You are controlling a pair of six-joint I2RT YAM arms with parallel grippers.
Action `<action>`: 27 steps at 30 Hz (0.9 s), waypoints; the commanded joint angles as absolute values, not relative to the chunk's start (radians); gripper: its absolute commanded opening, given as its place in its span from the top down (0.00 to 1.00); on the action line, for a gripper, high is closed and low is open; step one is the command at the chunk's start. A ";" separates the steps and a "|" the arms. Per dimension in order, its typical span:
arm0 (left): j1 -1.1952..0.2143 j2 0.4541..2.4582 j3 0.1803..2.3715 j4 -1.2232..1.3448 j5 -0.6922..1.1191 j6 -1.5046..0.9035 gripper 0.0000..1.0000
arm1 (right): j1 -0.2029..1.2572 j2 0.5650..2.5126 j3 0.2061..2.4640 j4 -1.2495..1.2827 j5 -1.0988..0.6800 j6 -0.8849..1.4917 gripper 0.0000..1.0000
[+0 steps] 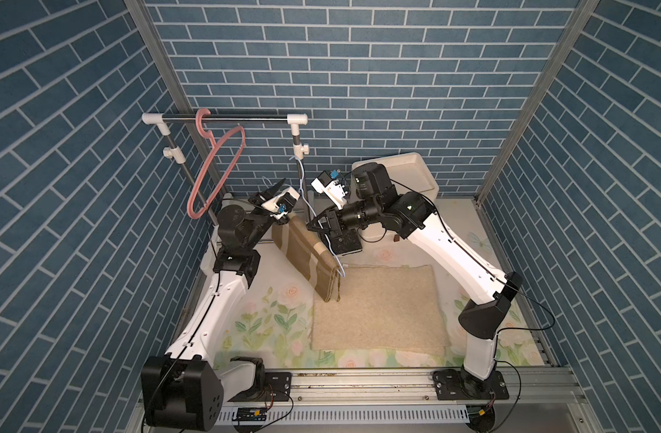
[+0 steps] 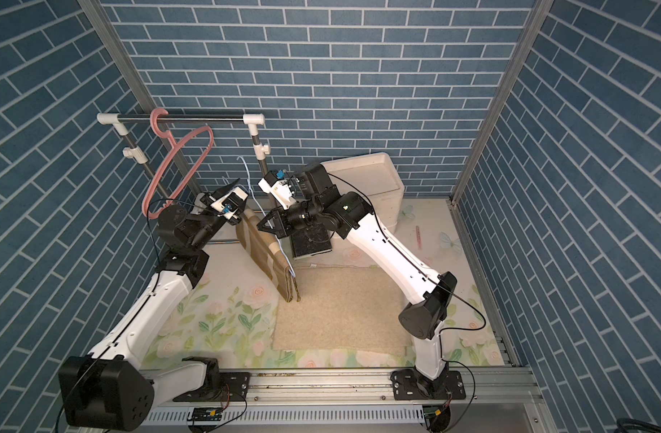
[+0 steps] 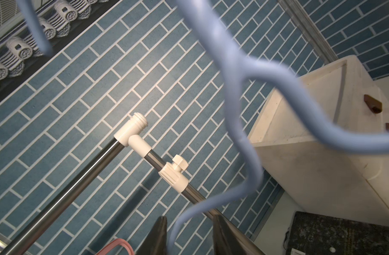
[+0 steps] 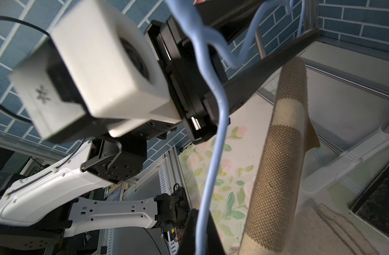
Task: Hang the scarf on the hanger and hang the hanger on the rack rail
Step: Place the hanger at the clothesline.
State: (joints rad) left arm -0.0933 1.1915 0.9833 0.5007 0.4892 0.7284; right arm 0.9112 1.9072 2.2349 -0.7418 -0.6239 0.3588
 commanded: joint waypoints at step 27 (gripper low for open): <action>-0.066 1.140 1.024 0.448 0.402 0.745 1.00 | 0.925 1.753 2.153 -0.860 -0.271 0.127 0.66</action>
